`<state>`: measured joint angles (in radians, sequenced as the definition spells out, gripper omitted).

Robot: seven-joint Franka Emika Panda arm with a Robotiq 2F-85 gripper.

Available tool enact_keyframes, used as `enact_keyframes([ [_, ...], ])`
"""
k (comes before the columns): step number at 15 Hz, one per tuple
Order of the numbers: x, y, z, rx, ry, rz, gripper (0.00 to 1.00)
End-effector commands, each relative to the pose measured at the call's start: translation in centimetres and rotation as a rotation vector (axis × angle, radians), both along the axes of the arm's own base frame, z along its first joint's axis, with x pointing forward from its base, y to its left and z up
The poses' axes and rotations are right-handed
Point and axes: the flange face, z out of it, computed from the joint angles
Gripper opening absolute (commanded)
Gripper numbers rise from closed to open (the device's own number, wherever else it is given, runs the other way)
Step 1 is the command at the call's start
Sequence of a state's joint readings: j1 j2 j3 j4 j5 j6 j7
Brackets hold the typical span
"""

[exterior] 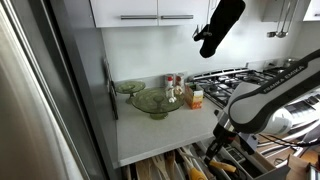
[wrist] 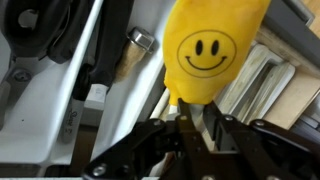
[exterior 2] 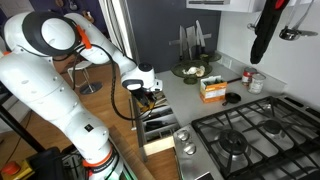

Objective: Open the top drawer and put the silicone spatula in it then close it

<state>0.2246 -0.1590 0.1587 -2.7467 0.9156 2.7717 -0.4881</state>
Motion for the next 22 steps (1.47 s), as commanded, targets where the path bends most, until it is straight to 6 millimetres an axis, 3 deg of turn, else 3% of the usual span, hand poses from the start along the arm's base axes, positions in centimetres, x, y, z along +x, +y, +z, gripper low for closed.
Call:
enact_keyframes([
  [1, 0.8, 0.0, -0.9, -0.018, -0.017, -0.104, 0.05],
  [11, 4.7, 2.1, -1.9, 0.067, -0.027, -0.279, 0.05],
  [12, 4.8, 2.2, -2.0, 0.079, -0.022, -0.286, 0.45],
  [14, 5.0, 2.1, -2.2, 0.079, -0.018, -0.307, 0.53],
  [20, 4.3, 1.1, -1.8, 0.034, -0.045, -0.341, 0.97],
  [22, 4.0, 0.8, -1.5, 0.009, -0.068, -0.335, 1.0],
])
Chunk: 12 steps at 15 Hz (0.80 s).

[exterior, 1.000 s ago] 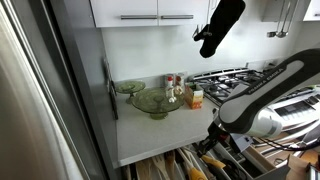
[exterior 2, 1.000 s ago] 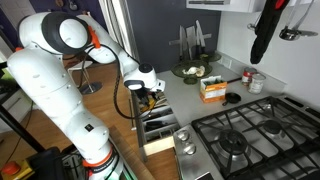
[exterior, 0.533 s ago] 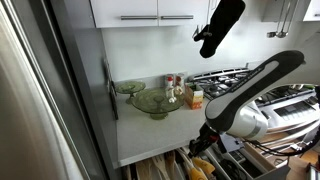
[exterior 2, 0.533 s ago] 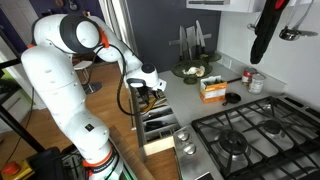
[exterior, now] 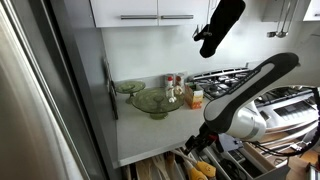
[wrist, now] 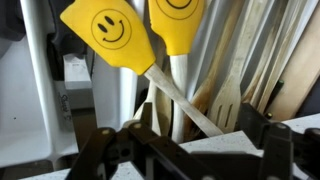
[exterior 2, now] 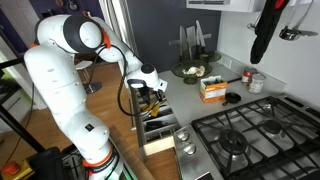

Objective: Open the top drawer and put the silicone spatula in it then close it

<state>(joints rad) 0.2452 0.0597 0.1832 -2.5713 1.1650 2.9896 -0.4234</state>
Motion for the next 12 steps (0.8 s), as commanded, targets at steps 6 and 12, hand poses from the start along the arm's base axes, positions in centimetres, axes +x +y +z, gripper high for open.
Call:
enact_keyframes([
  [6, -3.3, -1.5, 0.6, -0.169, -0.039, 0.08, 1.0],
  [12, -2.6, -3.4, 1.6, -0.316, -0.026, 0.351, 1.0],
])
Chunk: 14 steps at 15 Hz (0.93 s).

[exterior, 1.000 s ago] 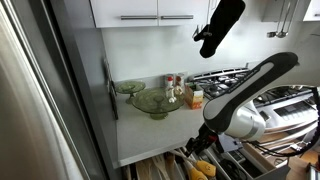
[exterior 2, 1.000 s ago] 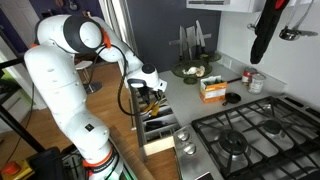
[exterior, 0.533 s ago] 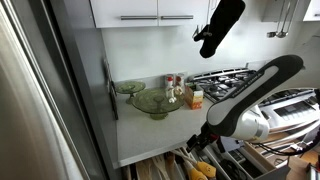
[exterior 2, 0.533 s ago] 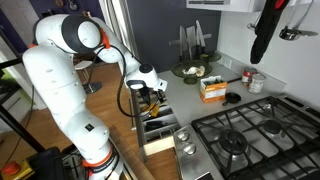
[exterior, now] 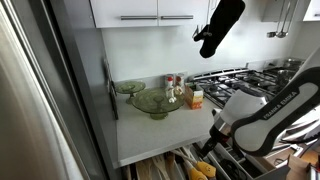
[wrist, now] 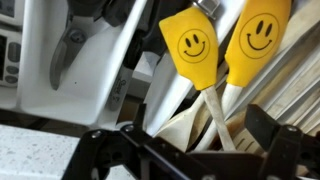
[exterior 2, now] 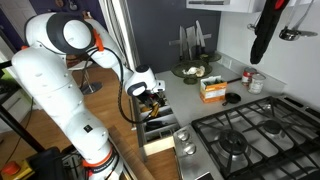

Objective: Open the top drawer and put the silicone spatula in it then close it

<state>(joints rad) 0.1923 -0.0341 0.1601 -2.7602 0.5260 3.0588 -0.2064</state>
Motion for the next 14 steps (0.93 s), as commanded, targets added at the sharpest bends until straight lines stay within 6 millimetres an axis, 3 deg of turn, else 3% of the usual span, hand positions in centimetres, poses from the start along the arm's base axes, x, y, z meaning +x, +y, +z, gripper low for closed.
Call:
enact_keyframes([
  [1, 0.7, -1.4, 3.1, -0.07, 0.021, 0.104, 1.0],
  [2, 0.7, -1.4, 4.5, -0.108, 0.035, 0.129, 1.0],
  [3, -0.4, -0.4, 5.8, -0.135, 0.058, 0.174, 1.0],
  [8, -2.0, 4.1, 10.6, -0.099, 0.222, 0.455, 1.0],
  [11, -2.6, 5.9, 11.4, -0.059, 0.297, 0.61, 1.0],
  [12, -2.3, 5.5, 11.4, -0.095, 0.264, 0.529, 1.0],
  [14, -2.5, 6.0, 11.7, -0.079, 0.276, 0.581, 1.0],
])
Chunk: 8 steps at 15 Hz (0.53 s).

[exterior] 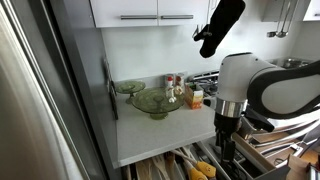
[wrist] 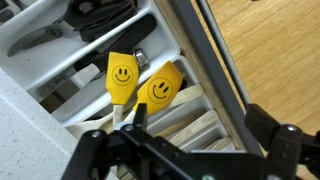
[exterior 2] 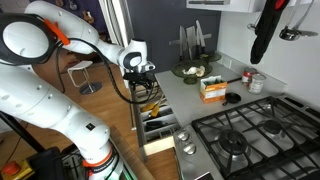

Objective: Open the top drawer and put the silicone spatula in it then close it

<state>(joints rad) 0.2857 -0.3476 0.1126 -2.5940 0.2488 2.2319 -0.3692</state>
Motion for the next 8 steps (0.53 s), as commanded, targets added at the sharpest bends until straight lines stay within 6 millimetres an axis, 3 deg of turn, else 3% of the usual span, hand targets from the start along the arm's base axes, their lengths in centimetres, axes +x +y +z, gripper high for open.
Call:
enact_keyframes([
  [1, 0.0, 0.0, 0.0, 0.002, 0.002, 0.007, 1.0],
  [4, 0.1, -0.1, -0.2, 0.003, 0.006, 0.013, 1.0],
  [8, -2.2, 3.1, -4.7, 0.081, 0.063, 0.206, 1.0],
])
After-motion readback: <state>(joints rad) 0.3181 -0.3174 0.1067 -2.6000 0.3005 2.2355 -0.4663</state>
